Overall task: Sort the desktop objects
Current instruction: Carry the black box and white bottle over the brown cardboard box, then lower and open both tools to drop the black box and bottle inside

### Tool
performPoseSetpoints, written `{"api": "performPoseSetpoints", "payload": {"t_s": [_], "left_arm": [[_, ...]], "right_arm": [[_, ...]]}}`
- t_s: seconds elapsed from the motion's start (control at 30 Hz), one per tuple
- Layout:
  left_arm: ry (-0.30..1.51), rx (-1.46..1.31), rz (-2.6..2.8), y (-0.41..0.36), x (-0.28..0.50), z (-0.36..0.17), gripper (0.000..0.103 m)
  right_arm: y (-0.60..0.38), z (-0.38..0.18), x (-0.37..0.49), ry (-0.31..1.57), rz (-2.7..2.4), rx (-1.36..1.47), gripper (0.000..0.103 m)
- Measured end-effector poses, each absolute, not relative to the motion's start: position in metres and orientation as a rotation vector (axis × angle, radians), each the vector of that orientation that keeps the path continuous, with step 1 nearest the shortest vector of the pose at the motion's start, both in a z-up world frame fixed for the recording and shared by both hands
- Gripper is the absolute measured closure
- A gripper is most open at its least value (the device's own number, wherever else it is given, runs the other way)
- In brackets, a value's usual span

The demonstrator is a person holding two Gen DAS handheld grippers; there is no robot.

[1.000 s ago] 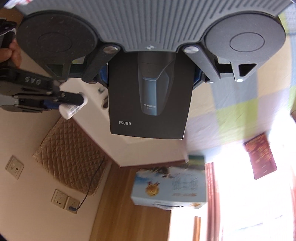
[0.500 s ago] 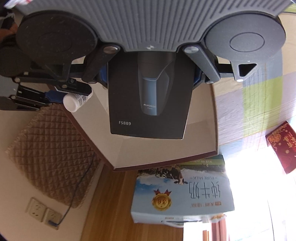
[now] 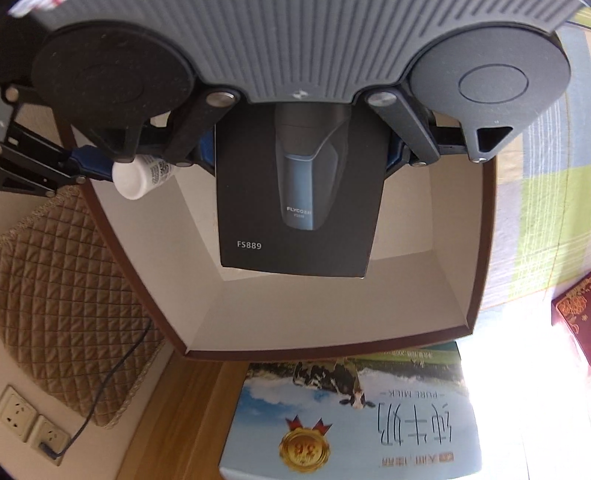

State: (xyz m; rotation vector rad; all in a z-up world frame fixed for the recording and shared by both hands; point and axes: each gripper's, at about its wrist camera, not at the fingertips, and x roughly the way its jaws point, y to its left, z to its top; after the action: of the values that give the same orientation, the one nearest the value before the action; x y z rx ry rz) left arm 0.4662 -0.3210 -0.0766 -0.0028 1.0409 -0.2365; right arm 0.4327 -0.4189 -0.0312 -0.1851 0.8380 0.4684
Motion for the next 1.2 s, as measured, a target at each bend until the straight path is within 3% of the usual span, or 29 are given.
{"api": "performPoseSetpoints", "payload": {"t_s": [1.2], "left_arm": [[0.981, 0.004, -0.272, -0.298, 0.449, -0.048, 0.023]], "right_arm": [[-0.410, -0.031, 0.444, 0.854, 0.476, -0.206, 0.079]]}}
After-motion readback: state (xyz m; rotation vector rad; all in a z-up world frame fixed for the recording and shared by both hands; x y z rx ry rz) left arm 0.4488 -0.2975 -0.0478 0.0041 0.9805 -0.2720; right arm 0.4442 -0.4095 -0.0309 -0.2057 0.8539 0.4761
